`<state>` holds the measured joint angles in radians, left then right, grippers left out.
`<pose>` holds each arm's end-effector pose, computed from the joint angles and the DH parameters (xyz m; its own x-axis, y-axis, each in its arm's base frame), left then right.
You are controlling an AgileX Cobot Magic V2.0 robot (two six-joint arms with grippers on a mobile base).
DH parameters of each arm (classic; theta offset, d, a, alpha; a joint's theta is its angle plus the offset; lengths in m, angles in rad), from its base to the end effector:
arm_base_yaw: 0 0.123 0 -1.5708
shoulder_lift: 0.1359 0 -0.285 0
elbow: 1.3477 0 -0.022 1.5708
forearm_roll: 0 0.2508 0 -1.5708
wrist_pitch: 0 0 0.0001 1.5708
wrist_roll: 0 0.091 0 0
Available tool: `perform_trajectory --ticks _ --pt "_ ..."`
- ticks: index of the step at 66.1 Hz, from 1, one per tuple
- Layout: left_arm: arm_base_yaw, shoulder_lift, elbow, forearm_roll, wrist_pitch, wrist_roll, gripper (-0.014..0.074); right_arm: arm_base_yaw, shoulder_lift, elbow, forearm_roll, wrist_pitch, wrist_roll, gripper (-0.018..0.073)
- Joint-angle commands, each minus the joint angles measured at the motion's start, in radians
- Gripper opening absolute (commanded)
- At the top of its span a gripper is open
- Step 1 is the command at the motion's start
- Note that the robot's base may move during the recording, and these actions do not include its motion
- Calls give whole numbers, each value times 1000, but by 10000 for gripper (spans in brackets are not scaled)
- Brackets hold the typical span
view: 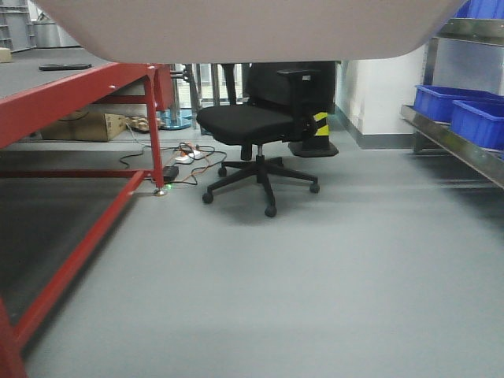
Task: Grab white bin and place on right shelf
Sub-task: 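Turn toward the shelf rack of blue bins holding the bin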
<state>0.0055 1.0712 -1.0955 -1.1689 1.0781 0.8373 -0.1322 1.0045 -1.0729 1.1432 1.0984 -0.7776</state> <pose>0.1920 -0.0728 0.4127 -0.4963 -0.0036 -0.8681 0.7005 0.5891 -0.4029 0.1797 0.0505 0.4158 -0.5021 0.0709 -0.8619 -0.6138 0.6728 0.4130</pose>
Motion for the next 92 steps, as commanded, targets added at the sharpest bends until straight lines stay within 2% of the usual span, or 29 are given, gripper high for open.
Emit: perform_trajectory --ticks 1,92 --pt "-31 -20 -35 -227 96 7 262 23 -20 -37 209 169 -9 449" --pt "-31 -20 -35 -227 94 7 262 23 -20 -37 209 169 -9 449"
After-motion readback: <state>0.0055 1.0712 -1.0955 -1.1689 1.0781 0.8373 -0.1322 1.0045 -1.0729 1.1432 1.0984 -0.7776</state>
